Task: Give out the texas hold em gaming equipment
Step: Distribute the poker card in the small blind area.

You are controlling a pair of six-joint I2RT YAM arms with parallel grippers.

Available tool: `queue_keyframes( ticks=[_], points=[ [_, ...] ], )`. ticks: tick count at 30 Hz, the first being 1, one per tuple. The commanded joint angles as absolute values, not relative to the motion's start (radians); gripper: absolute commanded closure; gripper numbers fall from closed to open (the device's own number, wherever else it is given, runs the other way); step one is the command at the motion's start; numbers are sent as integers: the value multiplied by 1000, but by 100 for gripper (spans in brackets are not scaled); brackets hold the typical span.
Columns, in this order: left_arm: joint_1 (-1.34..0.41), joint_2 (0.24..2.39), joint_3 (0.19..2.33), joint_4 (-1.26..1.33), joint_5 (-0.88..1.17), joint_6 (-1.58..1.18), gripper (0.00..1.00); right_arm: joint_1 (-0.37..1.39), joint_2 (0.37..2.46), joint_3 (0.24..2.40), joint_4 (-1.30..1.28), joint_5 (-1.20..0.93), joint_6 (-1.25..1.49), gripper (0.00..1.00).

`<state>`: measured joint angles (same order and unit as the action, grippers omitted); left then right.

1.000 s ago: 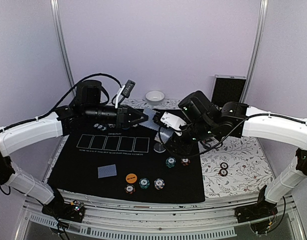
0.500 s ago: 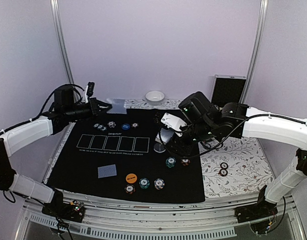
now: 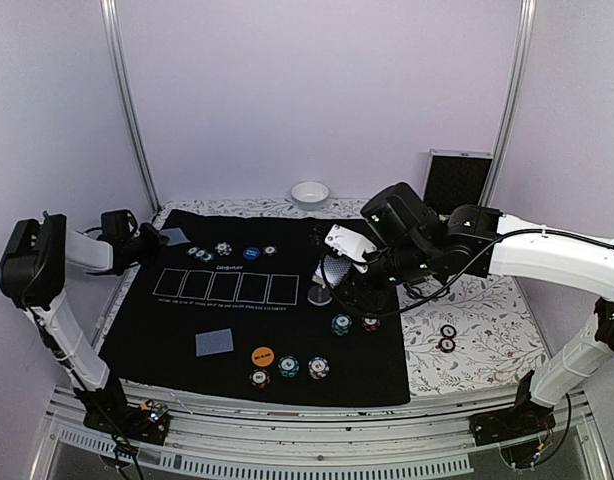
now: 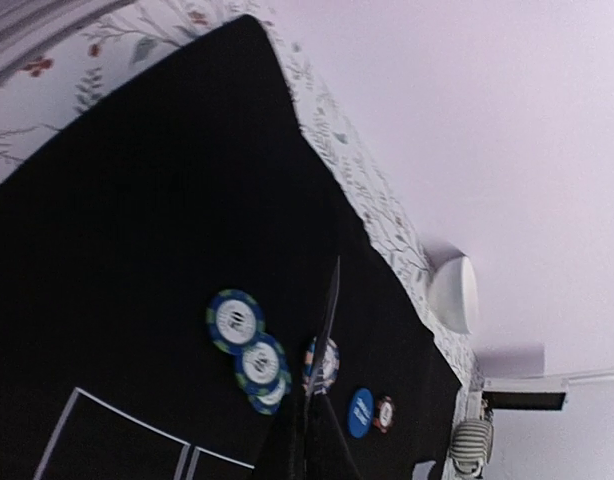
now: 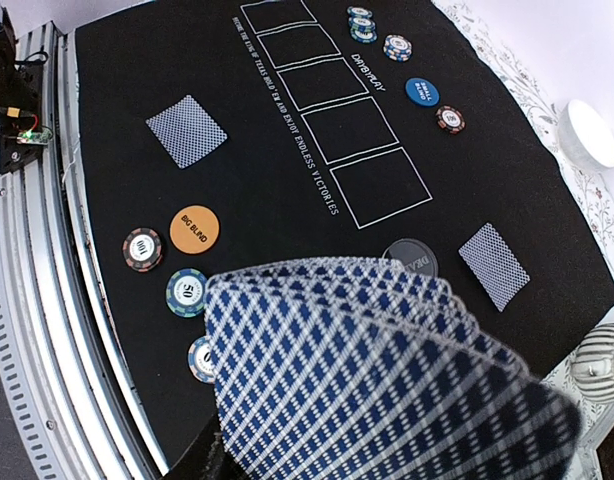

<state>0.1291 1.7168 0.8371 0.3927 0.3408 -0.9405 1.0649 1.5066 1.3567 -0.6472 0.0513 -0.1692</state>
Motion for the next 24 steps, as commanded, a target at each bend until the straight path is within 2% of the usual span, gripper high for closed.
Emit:
queue_keyframes(
  ticks=[1,9,11,14,16,24],
  points=[
    [170,1814,873,496,255,-1006,100,1066,1479,1355,-642,66,-152,96],
    [170,1914,883,517,245,-1028,99,1065,1480,1359,-654,72,-149,96],
    [170,1929,881,516,256,-1030,88,1066,1480,1360,-655,69,-147,96],
    [168,1924,874,488,270,-1037,58,1065,1478,1361,-656,69,-146,96],
    [161,1895,862,463,267,-1034,44,1066,1475,1361,-658,67,-146,96],
    [61,1618,774,272,115,-991,7,1066,1476,1364,-654,59,-146,96]
  ],
)
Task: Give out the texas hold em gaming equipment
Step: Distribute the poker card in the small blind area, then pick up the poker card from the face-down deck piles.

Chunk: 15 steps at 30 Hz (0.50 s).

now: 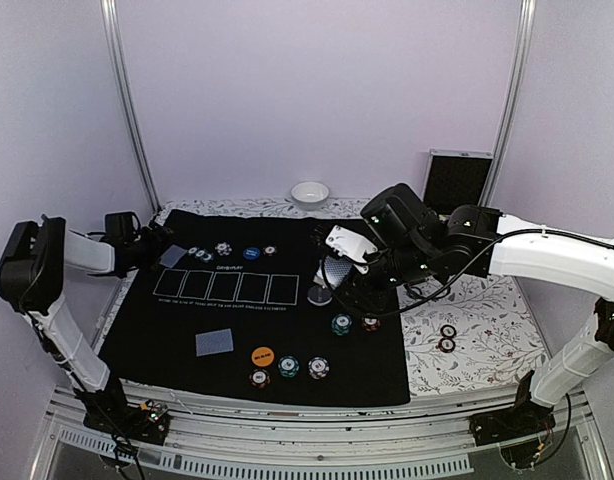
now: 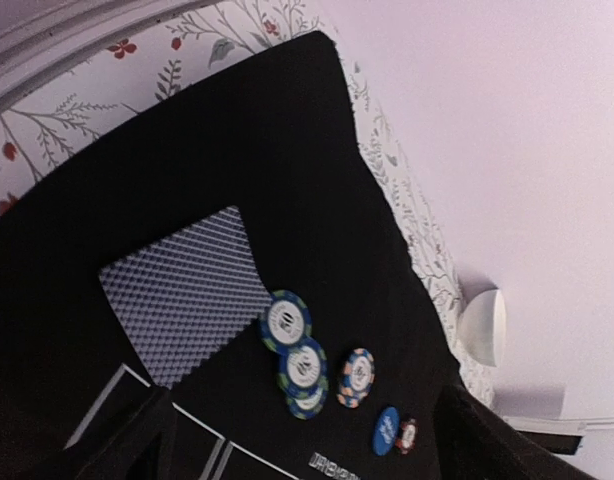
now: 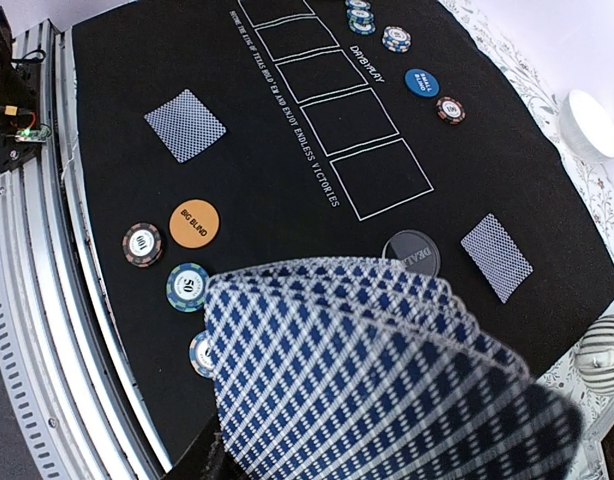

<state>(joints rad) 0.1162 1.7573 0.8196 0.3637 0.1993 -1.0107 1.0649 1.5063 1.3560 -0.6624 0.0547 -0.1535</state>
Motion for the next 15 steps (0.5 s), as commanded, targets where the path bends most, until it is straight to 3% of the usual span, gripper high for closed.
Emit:
queue_keyframes(
  ticks=[1,6,9,15],
  points=[
    [40,1581,753,260,95,-996,3,1066,1475,1365,-652,56,-145,96],
    [-54,1363,660,245,57,-996,2,1066,1471,1375,-652,34,-149,96],
    [-199,1218,680,280,49,-790,2,1068,1470,1378,-653,27,-149,96],
    [-366,1166,760,295,573,-538,2,1068,1485,1384,-647,23,-158,96]
  ],
)
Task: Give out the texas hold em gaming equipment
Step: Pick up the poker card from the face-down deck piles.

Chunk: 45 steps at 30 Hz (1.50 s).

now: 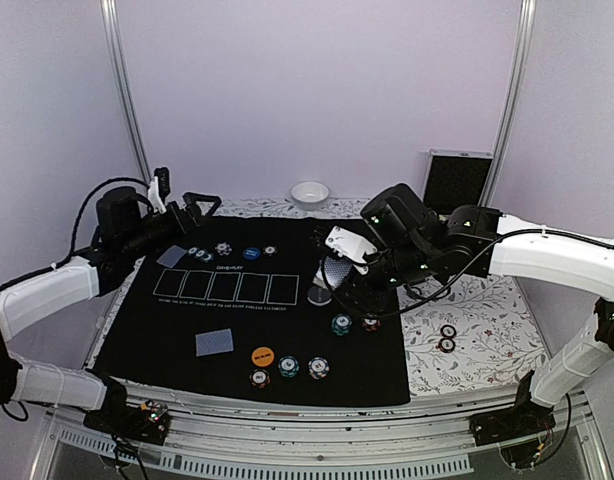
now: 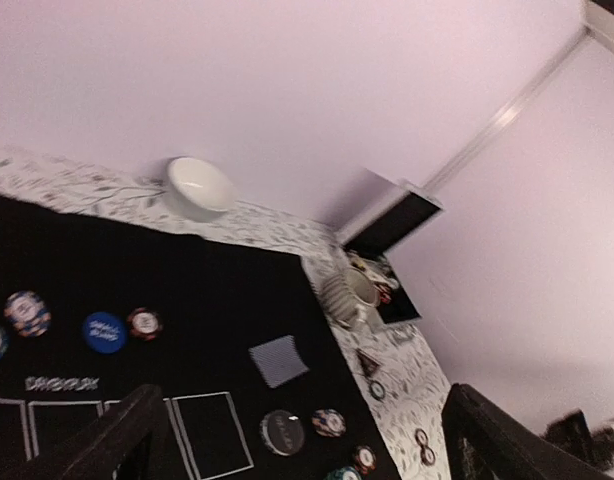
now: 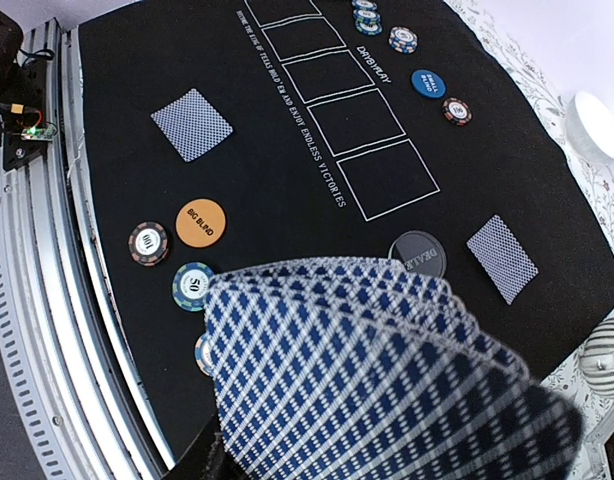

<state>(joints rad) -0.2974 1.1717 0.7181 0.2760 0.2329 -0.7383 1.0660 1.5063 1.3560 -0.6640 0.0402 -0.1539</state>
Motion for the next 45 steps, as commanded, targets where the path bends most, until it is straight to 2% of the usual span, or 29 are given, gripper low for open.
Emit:
queue_keyframes(
  ticks=[1,4,8,11,16,21,25,34,45],
  points=[
    [-399,1169,765,293,642,-511,2,1069,1490,1388,-646,18,-159,96],
    [-555,1193,788,255,742,-370,2,1071,1504,1404,-642,8,-163,96],
    [-729,1250,872,172,754,-228,2,1076,1523,1428,-644,3,-169,96],
    [-791,1313,964,120,719,-192,2,1082,1536,1438,-647,2,-172,96],
    [-795,1416,1049,91,687,-245,2,1092,1549,1443,-646,2,-172,96],
    [-795,1494,1095,19,551,-257,7,1096,1549,1441,-643,0,-172,96],
    [-797,1523,1108,18,545,-260,7,1098,1549,1441,-640,-1,-173,96],
    [-794,1501,1111,-69,358,-219,9,1098,1537,1430,-641,4,-173,96],
    [-764,1439,1091,-90,365,-212,18,1098,1529,1429,-650,14,-170,96]
  ],
)
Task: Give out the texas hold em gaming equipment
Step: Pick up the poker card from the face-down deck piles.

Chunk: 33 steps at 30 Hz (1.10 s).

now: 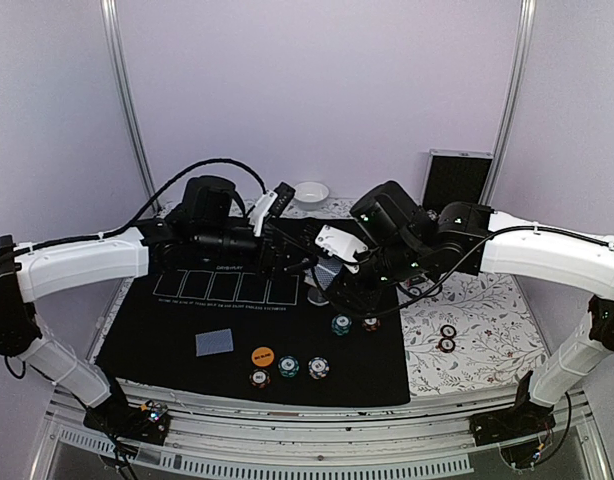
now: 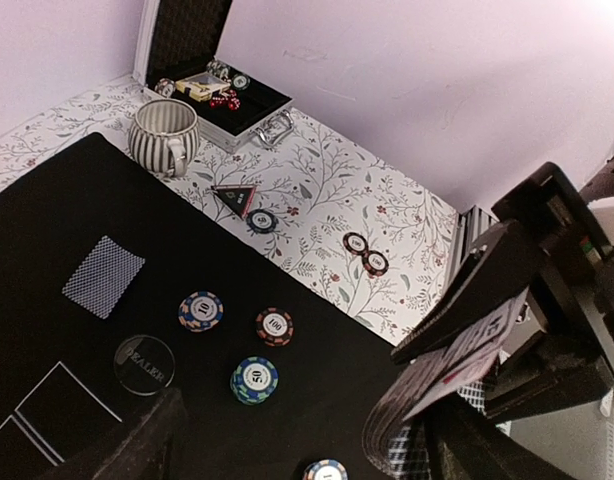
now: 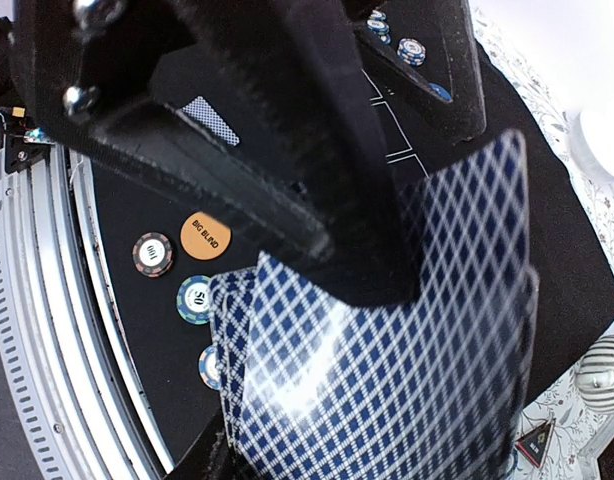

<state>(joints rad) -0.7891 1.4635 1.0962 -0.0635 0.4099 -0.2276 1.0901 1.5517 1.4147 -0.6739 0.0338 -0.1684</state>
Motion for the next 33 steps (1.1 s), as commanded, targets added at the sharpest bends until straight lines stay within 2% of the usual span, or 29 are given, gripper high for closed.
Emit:
queue_keyframes(
  ticks=[1,8,14,16,26,33],
  points=[
    [-763,1434,1089,-80,388,-214,22,1098,1529,1429,-650,14,-170,96],
    [-768,1413,1058,33,660,-244,49,1098,1532,1428,-650,21,-172,96],
    [-766,1392,1057,1,683,-225,90,1098,1528,1423,-651,29,-173,96],
    [-763,1375,1054,-3,678,-226,99,1098,1526,1418,-652,32,-171,96],
    [-720,1293,1020,22,718,-290,100,1098,1518,1409,-652,50,-170,96],
    [-499,1194,910,-34,722,-518,100,1097,1507,1390,-652,72,-167,96]
  ],
)
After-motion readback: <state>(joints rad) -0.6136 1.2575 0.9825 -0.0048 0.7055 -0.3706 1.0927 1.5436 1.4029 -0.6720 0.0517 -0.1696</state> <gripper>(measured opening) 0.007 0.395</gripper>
